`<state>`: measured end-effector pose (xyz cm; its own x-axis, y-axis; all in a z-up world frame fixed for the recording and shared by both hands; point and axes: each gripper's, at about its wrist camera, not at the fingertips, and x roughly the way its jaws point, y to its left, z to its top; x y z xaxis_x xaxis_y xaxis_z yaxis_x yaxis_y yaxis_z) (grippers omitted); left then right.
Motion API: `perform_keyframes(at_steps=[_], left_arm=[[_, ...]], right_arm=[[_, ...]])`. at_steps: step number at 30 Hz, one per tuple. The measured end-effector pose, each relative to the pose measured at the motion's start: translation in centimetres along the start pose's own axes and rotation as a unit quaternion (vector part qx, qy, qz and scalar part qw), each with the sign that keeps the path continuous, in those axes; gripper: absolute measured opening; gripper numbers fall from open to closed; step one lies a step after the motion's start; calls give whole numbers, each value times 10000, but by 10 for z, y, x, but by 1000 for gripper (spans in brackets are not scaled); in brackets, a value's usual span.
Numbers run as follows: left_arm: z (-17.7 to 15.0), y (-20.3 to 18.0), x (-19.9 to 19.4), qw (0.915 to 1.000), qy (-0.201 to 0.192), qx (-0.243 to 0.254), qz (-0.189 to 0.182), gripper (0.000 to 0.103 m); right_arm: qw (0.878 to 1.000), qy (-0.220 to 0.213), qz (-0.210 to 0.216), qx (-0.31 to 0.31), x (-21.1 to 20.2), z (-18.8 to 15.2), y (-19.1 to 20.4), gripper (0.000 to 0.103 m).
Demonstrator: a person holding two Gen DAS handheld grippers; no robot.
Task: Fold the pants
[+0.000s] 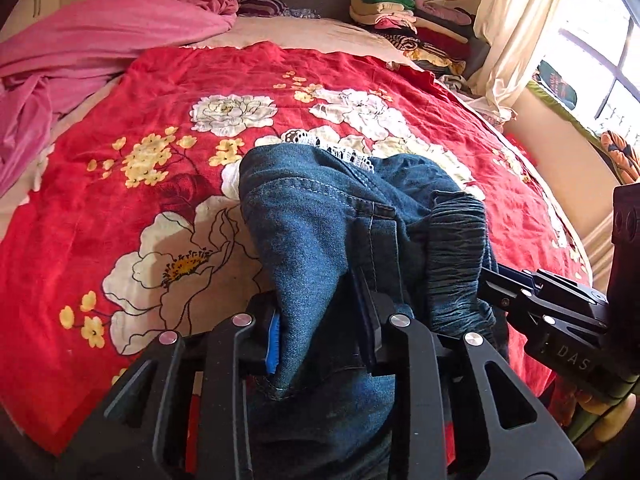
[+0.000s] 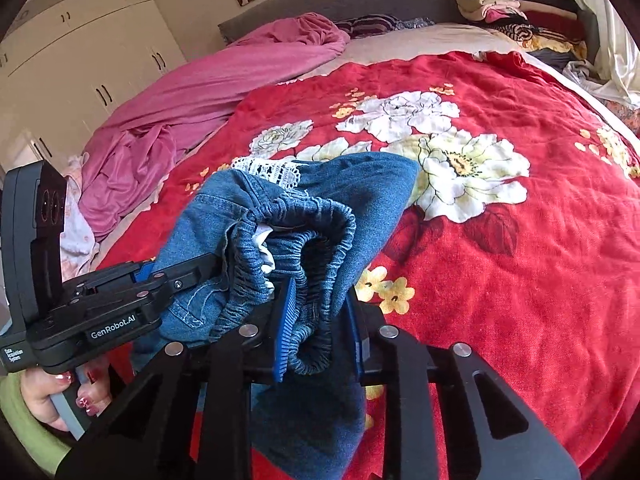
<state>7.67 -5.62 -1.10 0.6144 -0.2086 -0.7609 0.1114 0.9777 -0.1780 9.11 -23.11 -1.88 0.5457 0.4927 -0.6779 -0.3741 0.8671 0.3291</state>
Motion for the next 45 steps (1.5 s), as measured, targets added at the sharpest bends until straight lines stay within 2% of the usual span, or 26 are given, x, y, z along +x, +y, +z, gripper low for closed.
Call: perform_keyframes(at_steps=[3,16,23,29,37,41,45], left_arm=[[11,-2,-8,9999,-85,27,-51,21],[68,-15,-6,9990,-391,192,9,21],[94,-19,8,9985,-469,278,31,21],[114,-19,34,9985,-449,291,111,21],[130,-7,76,9991,-384,80,163,20],[122,6,97,9996,-132,-6,267,20],[111,25,108,9995,38,-154,281,22]], right_arm=[[9998,-119,3,-142,-6,11,7,14],[9986,-405,-80,-316,-2,70,0,14],[9980,-490,-194,-349,7,99,-10,14],[9982,-359,-362,-322,33,117,-24,14],[9984,-100,-525,-158,75,125,-50,14],[9980,144,-621,23,94,113,-66,14],[9966,294,-598,477,104,99,-87,17]])
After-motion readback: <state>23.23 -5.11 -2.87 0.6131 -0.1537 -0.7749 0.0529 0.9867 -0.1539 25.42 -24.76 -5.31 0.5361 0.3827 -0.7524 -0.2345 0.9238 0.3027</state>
